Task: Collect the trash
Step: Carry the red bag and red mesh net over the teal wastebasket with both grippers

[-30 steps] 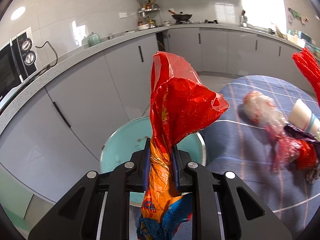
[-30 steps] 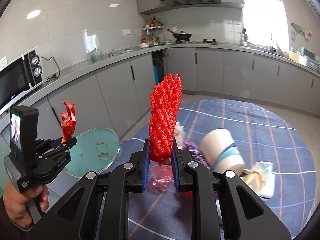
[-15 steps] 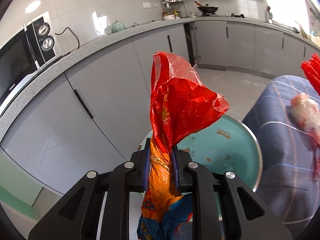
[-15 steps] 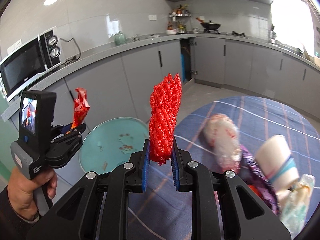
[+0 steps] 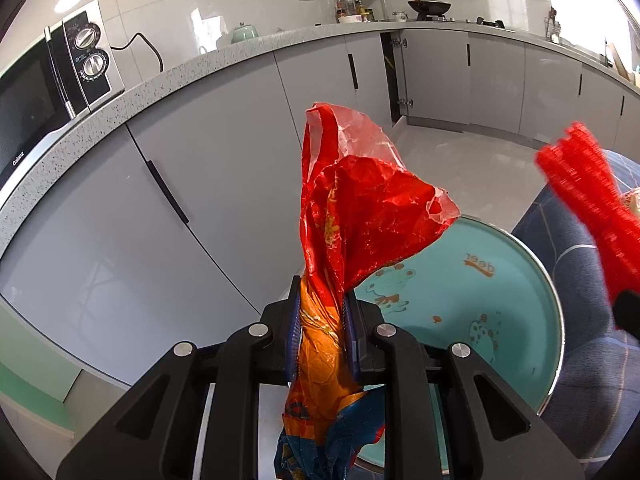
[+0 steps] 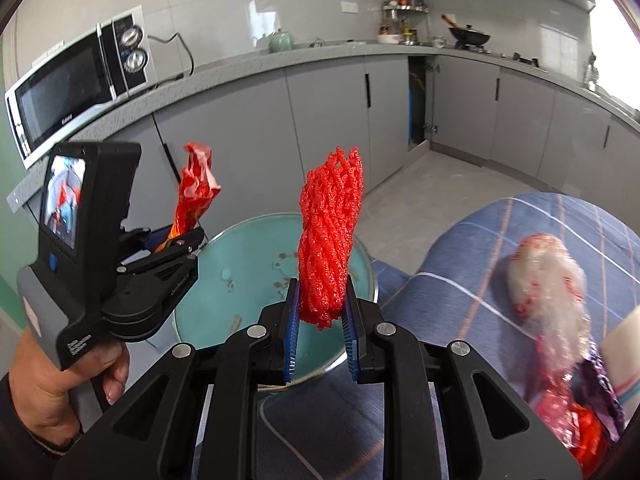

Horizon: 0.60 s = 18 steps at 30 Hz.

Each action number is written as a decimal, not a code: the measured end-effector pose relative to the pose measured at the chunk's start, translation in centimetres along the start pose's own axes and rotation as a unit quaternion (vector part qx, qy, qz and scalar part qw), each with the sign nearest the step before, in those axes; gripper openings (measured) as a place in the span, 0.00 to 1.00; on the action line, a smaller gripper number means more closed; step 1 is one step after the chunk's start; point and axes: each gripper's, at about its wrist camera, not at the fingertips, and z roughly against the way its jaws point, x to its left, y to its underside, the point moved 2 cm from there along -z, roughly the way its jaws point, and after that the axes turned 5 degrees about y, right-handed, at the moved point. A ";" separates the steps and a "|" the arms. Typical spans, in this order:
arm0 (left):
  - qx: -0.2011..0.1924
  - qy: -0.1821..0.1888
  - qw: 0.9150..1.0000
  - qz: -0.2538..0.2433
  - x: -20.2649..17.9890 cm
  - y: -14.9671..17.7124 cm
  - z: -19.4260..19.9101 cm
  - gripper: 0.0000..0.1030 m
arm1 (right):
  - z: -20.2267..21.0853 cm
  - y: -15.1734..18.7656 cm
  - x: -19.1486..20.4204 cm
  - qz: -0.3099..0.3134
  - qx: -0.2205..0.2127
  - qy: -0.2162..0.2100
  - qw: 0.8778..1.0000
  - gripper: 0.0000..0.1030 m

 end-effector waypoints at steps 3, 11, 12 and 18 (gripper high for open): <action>0.003 0.003 1.000 0.004 0.2 0.1 -0.5 0.18 | -1.3 0.0 0.5 0.006 0.009 -0.001 1.000 0.20; 0.012 0.014 1.000 0.009 0.4 0.2 -1.5 0.19 | -4.0 0.5 1.2 0.021 0.026 -0.010 0.999 0.21; 0.012 0.016 1.000 0.009 0.4 0.2 -1.6 0.20 | -4.2 0.6 1.2 0.022 0.027 -0.013 0.999 0.22; 0.016 0.019 1.000 0.009 0.3 0.4 -2.0 0.26 | -4.4 1.1 1.1 0.026 0.018 -0.007 0.999 0.42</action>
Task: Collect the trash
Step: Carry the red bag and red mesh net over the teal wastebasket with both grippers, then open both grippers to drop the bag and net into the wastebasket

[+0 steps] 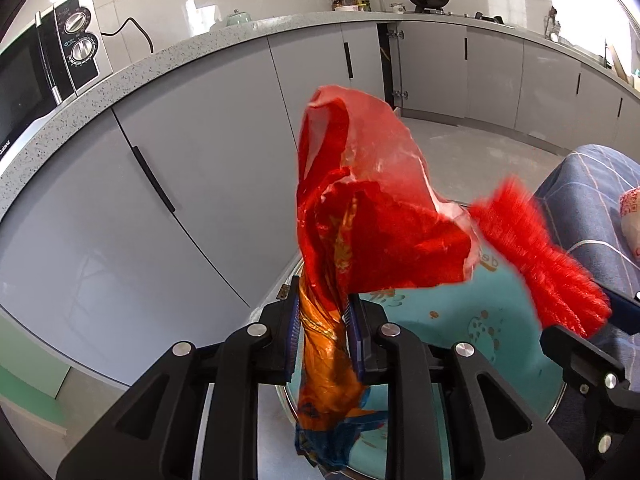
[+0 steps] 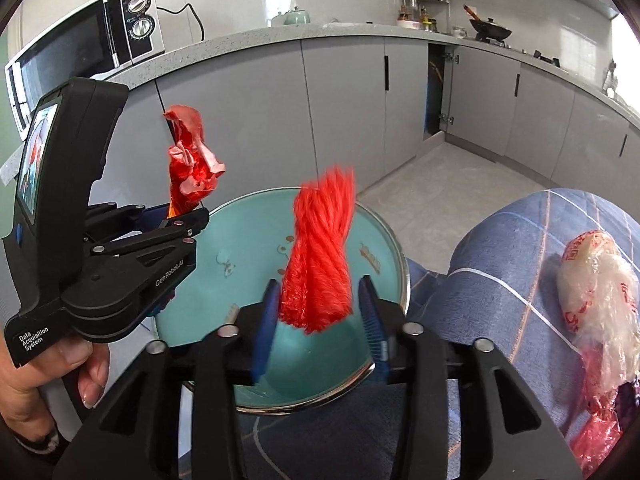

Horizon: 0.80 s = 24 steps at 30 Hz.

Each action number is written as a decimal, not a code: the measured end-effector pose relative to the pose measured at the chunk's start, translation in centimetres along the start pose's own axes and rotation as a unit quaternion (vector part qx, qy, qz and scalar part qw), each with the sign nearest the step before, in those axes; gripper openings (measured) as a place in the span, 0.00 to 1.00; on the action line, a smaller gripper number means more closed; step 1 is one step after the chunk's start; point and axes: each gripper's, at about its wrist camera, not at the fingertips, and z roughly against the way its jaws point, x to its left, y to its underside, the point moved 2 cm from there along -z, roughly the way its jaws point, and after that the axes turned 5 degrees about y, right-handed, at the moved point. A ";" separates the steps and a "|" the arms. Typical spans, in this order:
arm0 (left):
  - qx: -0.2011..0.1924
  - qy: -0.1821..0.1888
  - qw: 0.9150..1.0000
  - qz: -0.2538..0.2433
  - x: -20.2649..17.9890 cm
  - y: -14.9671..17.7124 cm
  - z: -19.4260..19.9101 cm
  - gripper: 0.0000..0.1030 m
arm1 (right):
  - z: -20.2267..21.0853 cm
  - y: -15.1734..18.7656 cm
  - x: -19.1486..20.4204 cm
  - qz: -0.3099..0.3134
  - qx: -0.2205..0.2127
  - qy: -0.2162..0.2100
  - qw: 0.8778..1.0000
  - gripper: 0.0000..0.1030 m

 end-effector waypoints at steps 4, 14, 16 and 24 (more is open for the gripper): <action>-0.005 -0.008 1.000 0.002 0.2 -0.1 0.1 0.44 | 0.3 0.1 -0.5 -0.010 -0.008 0.003 1.000 0.55; -0.013 -0.028 0.999 0.009 0.8 -0.2 0.8 0.75 | 1.7 0.6 -1.8 -0.034 -0.016 0.020 0.999 0.64; -0.013 -0.032 0.999 0.007 0.7 -0.2 1.0 0.80 | 2.1 0.5 -1.9 -0.037 -0.021 0.025 0.999 0.67; -0.022 -0.026 0.999 0.006 0.2 -0.5 2.1 0.87 | 5.3 0.3 -2.3 -0.042 -0.038 0.049 0.997 0.70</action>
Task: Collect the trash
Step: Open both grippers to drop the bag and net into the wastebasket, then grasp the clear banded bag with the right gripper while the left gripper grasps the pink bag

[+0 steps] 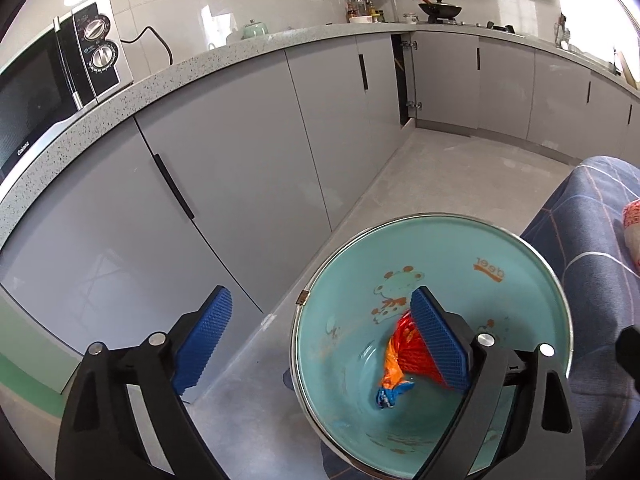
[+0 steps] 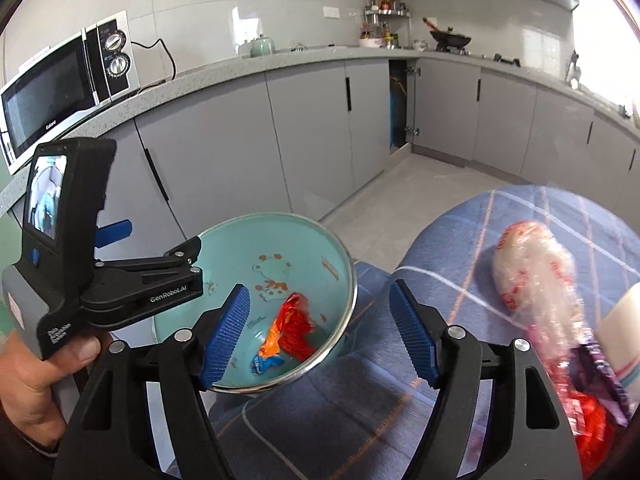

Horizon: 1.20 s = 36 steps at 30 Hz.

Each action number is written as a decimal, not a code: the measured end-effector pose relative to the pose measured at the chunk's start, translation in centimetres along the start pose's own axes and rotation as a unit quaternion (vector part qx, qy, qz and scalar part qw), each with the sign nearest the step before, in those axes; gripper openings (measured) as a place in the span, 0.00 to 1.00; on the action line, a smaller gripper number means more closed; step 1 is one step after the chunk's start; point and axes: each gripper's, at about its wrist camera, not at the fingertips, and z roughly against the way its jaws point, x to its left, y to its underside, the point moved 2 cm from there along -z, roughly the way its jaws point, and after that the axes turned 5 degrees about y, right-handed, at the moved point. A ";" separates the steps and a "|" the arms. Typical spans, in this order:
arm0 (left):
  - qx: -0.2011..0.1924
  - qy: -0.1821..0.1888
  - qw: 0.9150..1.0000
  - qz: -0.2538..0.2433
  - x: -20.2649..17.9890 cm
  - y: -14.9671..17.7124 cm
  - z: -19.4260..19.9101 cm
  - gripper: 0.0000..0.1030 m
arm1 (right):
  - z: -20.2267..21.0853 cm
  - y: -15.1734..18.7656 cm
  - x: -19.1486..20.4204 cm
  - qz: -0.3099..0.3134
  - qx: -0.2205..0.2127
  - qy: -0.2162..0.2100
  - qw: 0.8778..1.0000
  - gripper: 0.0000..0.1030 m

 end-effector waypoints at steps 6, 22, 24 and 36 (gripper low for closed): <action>-0.014 0.013 1.000 -0.006 -1.1 -0.1 1.8 0.87 | 4.0 0.2 -1.4 0.001 -0.026 0.038 0.999 0.70; -0.071 0.117 0.985 -0.102 -12.7 1.5 9.5 0.87 | 15.2 4.0 -13.4 -0.112 -0.081 0.193 0.971 0.76; -0.075 0.129 0.983 -0.111 -13.8 1.7 10.1 0.87 | 15.7 4.6 -14.6 -0.127 -0.079 0.208 0.967 0.76; -0.096 0.165 0.967 -0.166 -20.1 2.0 12.3 0.87 | 16.1 8.3 -19.9 -0.192 -0.055 0.261 0.944 0.76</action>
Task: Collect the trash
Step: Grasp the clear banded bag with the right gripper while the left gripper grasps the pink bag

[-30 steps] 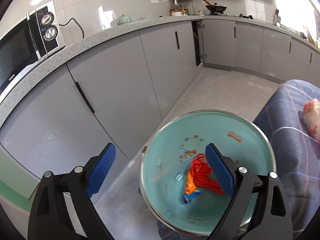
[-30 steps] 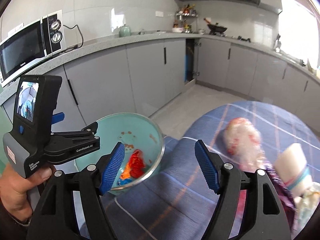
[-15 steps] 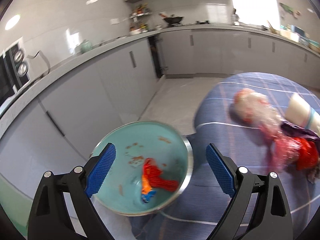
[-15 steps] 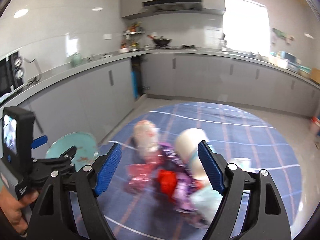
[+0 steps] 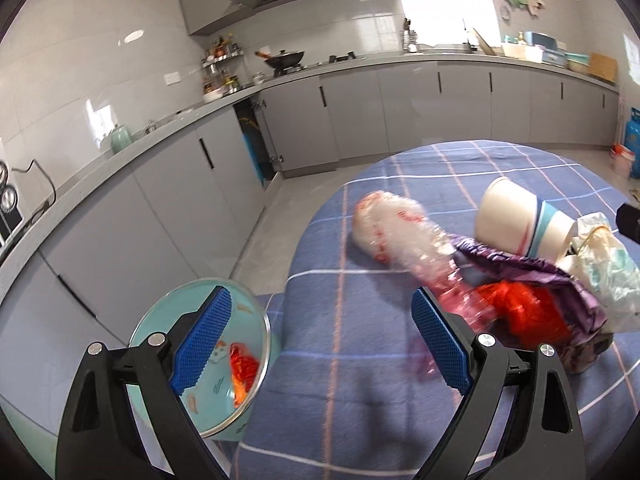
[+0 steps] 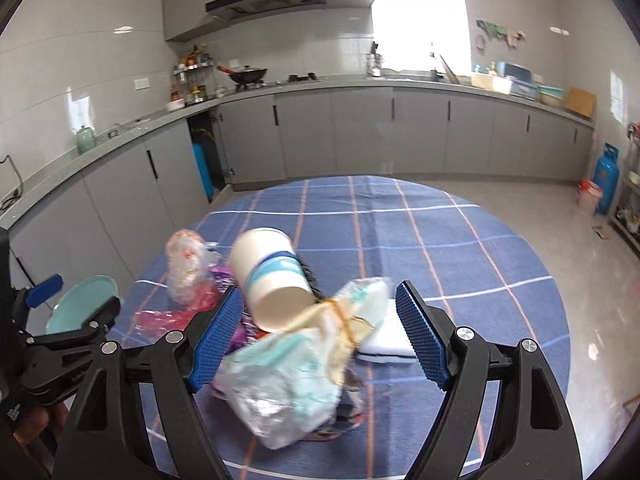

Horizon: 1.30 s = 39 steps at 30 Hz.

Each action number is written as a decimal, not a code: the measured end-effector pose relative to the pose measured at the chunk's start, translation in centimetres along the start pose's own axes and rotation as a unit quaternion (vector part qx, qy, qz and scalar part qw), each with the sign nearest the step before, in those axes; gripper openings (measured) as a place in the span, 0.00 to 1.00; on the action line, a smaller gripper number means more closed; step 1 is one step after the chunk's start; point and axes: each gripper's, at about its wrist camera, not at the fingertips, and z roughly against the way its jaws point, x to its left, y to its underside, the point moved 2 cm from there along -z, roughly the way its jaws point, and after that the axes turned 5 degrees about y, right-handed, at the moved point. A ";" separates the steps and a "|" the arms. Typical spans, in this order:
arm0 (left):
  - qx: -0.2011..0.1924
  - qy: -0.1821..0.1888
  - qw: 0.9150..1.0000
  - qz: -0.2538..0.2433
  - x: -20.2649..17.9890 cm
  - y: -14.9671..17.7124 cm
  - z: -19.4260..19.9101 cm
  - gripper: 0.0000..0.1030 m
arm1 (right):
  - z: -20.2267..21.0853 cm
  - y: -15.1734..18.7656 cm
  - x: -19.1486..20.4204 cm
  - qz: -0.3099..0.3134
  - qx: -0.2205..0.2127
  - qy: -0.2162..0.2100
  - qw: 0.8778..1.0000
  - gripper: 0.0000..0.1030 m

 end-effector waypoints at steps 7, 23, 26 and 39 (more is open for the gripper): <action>-0.003 0.024 1.000 -0.010 -2.3 -0.5 -0.3 0.87 | -0.6 0.3 -0.9 -0.026 0.012 -0.002 1.000 0.76; 0.049 0.109 0.993 -0.023 -5.4 1.8 -3.4 0.59 | -2.3 2.9 0.0 -0.032 0.095 -0.048 0.994 0.51; 0.057 0.141 0.988 -0.026 -6.0 1.9 -3.6 0.36 | -2.6 3.4 0.1 -0.038 0.112 -0.060 0.991 0.44; 0.010 0.157 0.987 -0.035 -6.1 0.8 -0.7 0.08 | -0.4 2.3 0.4 -0.037 0.073 -0.060 0.995 0.24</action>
